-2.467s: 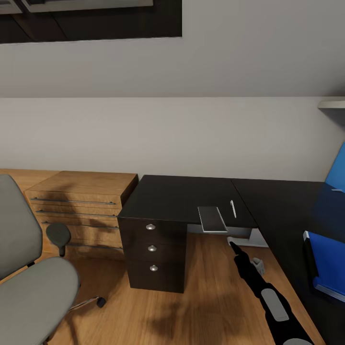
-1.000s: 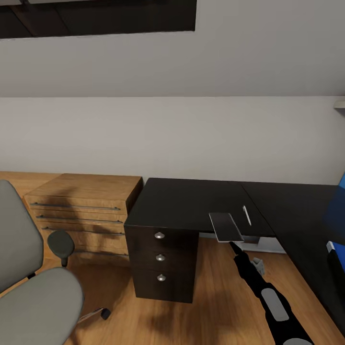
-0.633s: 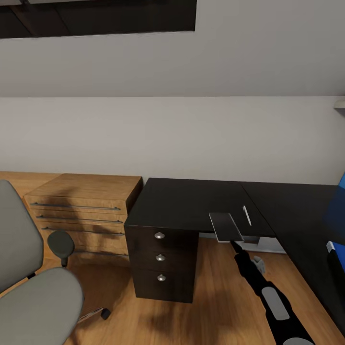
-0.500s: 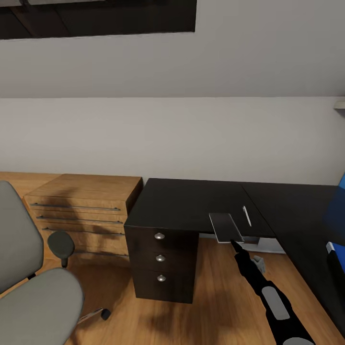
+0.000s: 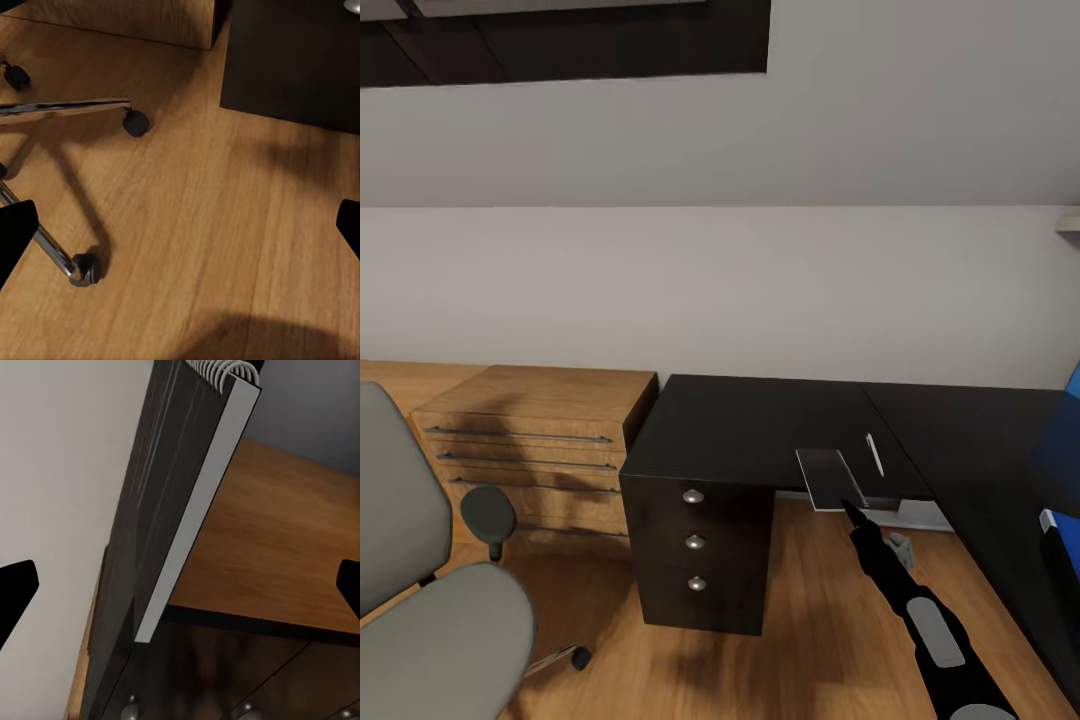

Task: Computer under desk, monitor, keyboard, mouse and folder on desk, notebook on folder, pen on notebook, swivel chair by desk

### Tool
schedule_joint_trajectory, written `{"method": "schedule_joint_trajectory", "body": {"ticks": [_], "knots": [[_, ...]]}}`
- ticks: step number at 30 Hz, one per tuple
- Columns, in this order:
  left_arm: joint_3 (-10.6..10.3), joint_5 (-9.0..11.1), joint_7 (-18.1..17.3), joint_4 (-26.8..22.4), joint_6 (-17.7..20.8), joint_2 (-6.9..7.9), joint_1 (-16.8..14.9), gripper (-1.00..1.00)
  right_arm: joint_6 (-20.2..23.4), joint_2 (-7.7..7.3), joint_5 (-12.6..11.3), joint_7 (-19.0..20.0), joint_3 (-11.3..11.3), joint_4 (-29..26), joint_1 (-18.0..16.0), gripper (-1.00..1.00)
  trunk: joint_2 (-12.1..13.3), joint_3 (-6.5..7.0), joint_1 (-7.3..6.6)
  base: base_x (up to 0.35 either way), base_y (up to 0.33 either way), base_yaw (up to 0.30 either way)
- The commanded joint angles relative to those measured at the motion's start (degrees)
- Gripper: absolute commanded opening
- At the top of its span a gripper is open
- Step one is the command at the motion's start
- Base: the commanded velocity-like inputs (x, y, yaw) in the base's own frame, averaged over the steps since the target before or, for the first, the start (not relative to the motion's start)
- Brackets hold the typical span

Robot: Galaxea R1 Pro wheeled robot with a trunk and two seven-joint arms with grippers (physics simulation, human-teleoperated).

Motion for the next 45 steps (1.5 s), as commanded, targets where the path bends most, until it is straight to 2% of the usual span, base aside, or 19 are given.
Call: {"method": "schedule_joint_trajectory", "body": {"ticks": [1,17,45], "knots": [[0.1,-0.6,0.6,0.0,-0.1,-0.01,0.0,1.00,0.6,0.00,-0.5,0.1,-0.2,0.0,0.0,1.00,0.0,-0.06,-0.01,0.000,0.000,0.000],[0.1,-0.6,0.6,0.0,-0.2,-0.01,0.0,1.00,0.6,-0.14,-0.6,0.1,-0.3,0.1,0.0,1.00,0.0,-0.06,-0.01,0.129,0.000,0.000],[0.1,-0.6,0.7,0.0,-0.2,-0.01,0.0,1.00,0.6,-0.23,-0.6,0.1,-0.3,0.2,0.0,1.00,0.0,-0.06,-0.01,0.045,0.025,0.000]]}}
